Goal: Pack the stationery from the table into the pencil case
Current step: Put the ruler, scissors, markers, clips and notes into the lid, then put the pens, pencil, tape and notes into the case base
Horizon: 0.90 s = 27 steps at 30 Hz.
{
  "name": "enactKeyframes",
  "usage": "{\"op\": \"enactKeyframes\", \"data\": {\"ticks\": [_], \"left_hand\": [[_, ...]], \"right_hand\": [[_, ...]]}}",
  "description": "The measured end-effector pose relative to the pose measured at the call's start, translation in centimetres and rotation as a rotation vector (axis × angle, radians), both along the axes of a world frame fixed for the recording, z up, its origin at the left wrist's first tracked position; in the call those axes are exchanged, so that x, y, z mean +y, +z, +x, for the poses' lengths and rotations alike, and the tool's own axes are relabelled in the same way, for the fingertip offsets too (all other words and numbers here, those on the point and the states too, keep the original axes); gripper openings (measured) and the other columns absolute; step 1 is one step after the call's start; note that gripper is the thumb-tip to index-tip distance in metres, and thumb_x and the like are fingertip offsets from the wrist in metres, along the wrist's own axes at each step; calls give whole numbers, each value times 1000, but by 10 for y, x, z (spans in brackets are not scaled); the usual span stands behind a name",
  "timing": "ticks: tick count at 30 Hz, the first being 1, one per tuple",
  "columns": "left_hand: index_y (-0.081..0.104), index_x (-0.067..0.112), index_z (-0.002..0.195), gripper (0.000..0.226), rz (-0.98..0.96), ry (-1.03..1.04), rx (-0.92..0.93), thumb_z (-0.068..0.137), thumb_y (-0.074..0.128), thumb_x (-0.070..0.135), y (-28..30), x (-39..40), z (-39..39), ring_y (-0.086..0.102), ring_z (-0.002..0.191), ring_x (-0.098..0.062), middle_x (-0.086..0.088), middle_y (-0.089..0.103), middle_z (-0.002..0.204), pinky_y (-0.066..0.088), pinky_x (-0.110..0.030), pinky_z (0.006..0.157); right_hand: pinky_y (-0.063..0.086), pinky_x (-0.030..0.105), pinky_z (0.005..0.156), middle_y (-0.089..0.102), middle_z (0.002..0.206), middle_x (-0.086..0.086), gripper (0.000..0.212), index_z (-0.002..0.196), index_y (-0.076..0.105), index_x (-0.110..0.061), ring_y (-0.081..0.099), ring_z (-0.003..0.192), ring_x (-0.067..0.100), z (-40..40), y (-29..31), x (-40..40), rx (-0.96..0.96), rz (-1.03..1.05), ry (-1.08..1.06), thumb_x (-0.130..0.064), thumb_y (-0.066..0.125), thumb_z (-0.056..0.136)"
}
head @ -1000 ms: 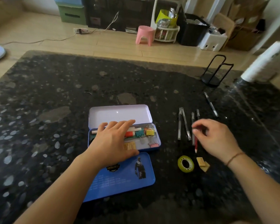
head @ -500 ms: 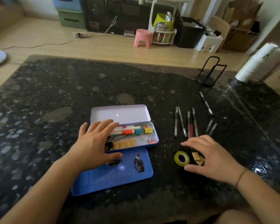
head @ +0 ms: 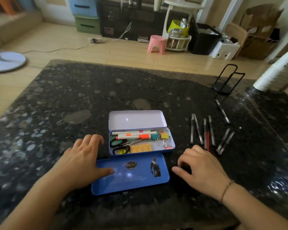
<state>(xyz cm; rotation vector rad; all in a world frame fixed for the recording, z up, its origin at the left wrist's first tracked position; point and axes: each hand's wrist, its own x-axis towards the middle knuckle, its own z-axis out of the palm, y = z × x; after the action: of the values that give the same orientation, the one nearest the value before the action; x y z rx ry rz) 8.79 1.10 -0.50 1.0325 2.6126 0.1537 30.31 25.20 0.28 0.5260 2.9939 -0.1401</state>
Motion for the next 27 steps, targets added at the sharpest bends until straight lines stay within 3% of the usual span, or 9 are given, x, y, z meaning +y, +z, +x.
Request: {"op": "enactKeyframes", "data": {"ticks": [2,5,9,12,16,20,27], "left_hand": [[39,32,100,58,-163,48,-90,67,61,74,8,-10,2,56,93,-11,10,56,109,51,-31,81],[49,29,85,36,-249,48,-207,75,65,60,8,-13,5,57,77,-4,12,61,88,51,-25,73],[66,14,75,37,-277,84,-313,88,55,47,2,-12,3,64,52,-3,2,71,58,55,-25,72],[58,12,66,33,-260,76,-339,89,53,35,0,-12,1,64,48,-6,-1,70,56,55,-25,69],[58,10,64,31,-186,62,-489,89,57,28,6,-18,2,67,50,-14,-7,70,59,46,-17,52],[58,11,62,31,-92,72,-694,89,62,26,21,-28,-2,63,49,-18,-6,62,53,47,-25,51],[59,11,60,33,-109,59,-640,87,64,29,15,-16,3,62,48,-17,-4,62,50,48,-24,51]], "right_hand": [[35,23,67,51,79,-14,31,81,55,-34,43,81,4,-12,-3,-14,14,-22,-69,-62,43,87],[41,26,71,52,75,-12,32,78,55,-31,46,81,5,-20,-12,-26,-9,-29,-101,-59,43,89],[44,24,73,53,78,-12,22,81,53,-33,47,82,3,-21,-19,-37,-21,-85,-143,-50,46,93],[39,19,65,54,77,-10,21,80,52,-32,48,81,4,-21,-21,-39,-16,-106,-165,-47,47,93],[38,19,65,54,79,-10,20,80,52,-31,48,82,4,-21,-16,-41,-37,-125,-162,-44,47,94],[35,17,60,53,73,-11,25,69,47,-32,48,77,2,-16,0,-36,-34,-198,-168,-42,50,92],[37,17,64,54,75,-10,24,73,50,-33,47,78,3,-11,-6,-30,-57,-135,-138,-49,50,91]]}}
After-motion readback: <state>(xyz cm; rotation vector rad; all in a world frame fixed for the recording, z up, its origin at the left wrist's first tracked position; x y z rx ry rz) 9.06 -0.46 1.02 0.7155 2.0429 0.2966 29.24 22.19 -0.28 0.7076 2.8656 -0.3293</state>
